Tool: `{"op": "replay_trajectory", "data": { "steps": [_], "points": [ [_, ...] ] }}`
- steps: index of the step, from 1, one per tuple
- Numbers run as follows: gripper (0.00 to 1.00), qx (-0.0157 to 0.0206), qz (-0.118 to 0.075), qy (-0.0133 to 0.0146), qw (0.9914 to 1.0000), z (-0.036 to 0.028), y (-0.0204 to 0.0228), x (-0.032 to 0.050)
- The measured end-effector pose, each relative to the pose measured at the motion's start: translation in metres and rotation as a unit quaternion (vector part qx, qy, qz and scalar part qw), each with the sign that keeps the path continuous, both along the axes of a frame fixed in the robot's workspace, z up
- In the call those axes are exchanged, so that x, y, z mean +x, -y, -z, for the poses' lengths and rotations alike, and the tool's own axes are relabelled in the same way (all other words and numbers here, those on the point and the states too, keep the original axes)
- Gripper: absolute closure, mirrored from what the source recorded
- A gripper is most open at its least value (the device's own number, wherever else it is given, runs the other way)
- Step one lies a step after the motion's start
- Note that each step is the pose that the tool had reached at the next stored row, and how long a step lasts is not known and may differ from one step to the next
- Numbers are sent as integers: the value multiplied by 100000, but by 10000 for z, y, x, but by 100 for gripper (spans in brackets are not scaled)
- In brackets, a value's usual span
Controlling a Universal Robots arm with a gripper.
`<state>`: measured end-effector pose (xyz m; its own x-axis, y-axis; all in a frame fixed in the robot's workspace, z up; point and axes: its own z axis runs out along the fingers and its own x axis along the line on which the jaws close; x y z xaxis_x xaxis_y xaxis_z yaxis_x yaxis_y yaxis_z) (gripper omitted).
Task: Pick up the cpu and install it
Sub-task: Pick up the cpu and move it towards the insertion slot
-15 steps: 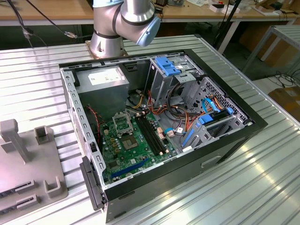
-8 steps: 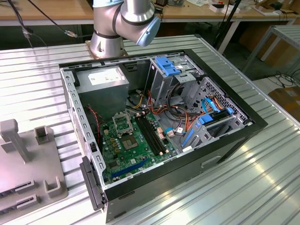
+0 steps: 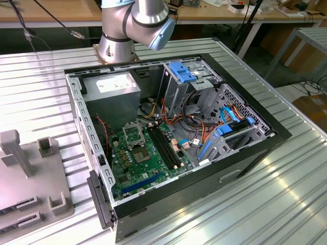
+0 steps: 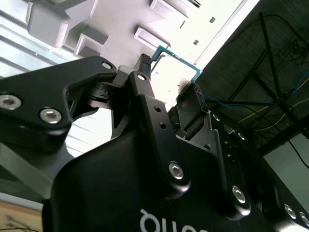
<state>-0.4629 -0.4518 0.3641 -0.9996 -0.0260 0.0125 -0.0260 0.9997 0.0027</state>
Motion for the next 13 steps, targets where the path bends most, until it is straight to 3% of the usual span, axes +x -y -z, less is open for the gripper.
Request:
{"op": "replay_trajectory", "data": {
  "steps": [13],
  "points": [
    [53,-4,-1,-6,100000,-101,0,2]
  ]
}}
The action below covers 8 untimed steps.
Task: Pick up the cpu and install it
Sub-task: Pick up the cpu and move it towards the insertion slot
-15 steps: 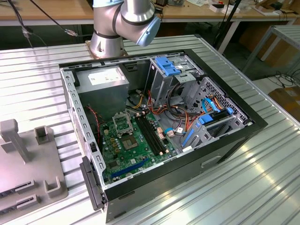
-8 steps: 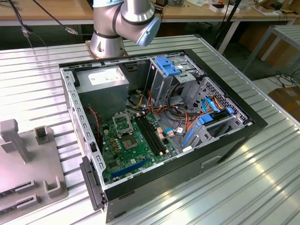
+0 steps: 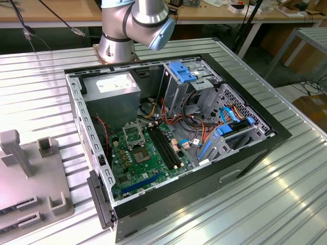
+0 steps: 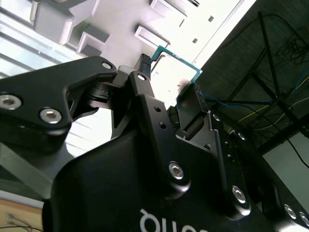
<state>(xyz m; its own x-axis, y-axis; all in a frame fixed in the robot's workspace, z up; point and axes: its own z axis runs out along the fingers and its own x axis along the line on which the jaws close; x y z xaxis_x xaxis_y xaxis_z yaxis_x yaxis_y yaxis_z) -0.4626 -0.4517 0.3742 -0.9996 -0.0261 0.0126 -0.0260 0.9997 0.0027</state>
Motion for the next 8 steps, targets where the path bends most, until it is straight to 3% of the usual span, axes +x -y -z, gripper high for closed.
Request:
{"op": "replay_trajectory", "data": {
  "steps": [8],
  "points": [
    [53,1,0,1,100000,-62,-1,3]
  ]
}}
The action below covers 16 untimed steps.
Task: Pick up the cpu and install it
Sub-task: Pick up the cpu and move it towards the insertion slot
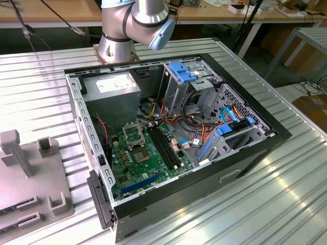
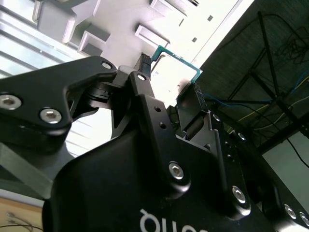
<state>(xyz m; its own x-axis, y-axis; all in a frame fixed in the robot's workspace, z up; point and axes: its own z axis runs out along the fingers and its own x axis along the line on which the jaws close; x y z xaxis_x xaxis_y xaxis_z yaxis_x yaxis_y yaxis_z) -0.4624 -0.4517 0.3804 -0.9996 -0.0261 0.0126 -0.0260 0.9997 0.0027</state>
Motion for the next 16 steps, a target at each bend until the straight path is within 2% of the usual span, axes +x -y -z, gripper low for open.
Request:
{"op": "replay_trajectory", "data": {
  "steps": [7,16],
  "points": [
    [53,2,2,8,100000,-46,-1,3],
    [53,-2,0,-2,100000,-49,-1,59]
  ]
}}
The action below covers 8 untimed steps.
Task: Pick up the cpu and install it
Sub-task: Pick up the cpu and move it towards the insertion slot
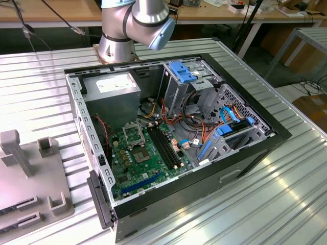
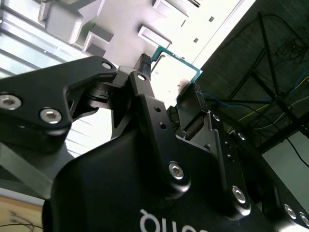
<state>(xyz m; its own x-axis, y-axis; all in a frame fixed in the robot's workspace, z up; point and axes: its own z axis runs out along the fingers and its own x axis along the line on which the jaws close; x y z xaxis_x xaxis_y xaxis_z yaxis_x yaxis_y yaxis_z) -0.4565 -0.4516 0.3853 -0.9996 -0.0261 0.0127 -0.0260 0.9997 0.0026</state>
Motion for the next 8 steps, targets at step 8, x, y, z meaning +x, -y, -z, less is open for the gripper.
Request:
{"op": "replay_trajectory", "data": {
  "steps": [8],
  "points": [
    [53,2,3,3,100000,0,-1,90]
  ]
}}
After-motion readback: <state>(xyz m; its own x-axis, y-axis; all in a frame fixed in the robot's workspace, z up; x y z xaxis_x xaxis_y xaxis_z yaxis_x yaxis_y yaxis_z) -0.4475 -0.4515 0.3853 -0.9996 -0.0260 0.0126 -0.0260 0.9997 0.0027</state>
